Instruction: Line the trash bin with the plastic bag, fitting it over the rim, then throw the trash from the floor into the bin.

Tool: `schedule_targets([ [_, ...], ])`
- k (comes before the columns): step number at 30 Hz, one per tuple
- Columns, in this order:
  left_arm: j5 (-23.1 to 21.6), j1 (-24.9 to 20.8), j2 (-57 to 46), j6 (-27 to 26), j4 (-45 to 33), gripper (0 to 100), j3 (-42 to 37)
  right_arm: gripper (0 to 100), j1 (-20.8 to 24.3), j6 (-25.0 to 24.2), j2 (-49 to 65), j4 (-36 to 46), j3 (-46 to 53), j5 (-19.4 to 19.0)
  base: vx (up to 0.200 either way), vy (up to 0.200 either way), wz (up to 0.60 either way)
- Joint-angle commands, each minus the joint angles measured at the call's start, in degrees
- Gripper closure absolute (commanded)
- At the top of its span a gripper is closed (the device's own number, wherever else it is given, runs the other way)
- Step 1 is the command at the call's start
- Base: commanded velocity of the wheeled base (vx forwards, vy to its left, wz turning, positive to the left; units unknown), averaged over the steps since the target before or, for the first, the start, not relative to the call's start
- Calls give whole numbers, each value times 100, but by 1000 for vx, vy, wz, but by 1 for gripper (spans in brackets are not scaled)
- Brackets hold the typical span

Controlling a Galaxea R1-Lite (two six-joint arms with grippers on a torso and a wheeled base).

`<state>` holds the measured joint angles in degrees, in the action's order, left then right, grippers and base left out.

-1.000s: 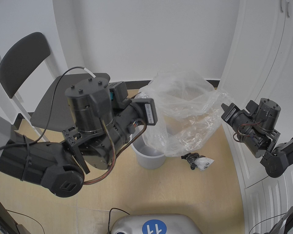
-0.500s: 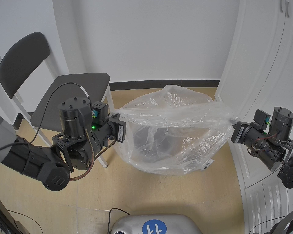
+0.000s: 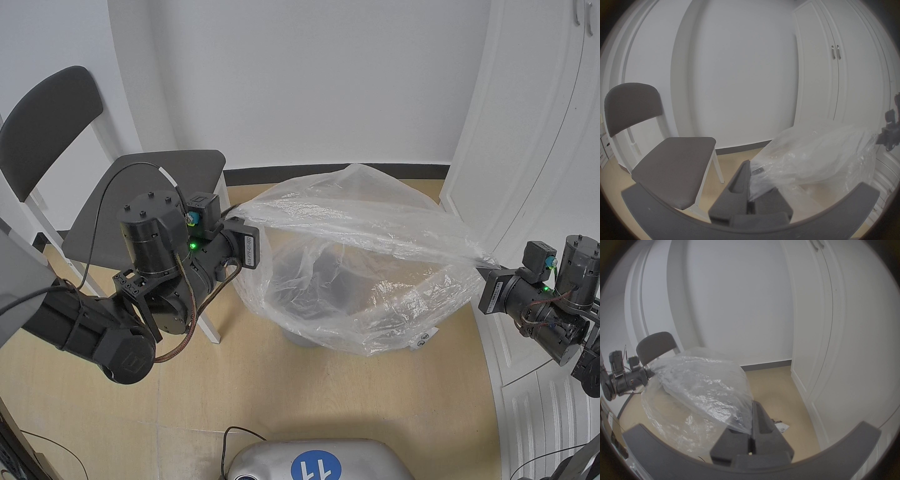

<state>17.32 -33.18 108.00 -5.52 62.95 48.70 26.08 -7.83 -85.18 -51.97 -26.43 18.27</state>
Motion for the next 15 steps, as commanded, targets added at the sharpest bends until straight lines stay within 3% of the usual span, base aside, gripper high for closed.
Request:
schedule_targets([
  [1, -62, 22, -15, -1, 42, 100, -142, 100, -138, 80, -25, -6, 120, 10, 0, 0, 0],
  [4, -484, 40, -165, 7, 42, 100, -335, 100, -252, 167, -87, -6, 138, 1, 0, 0, 0],
  [5, -941, 66, -341, 34, 42, 100, -528, 100, -358, 229, -140, -6, 147, -8, 0, 0, 0],
  [9, -1600, 93, -613, 192, 24, 100, -810, 100, -489, 273, -280, -15, 147, -17, 0, 0, 0],
  [15, -1618, 233, -613, 157, 15, 100, -818, 100, -507, 352, -219, -15, 164, -8, 0, 0, 0],
])
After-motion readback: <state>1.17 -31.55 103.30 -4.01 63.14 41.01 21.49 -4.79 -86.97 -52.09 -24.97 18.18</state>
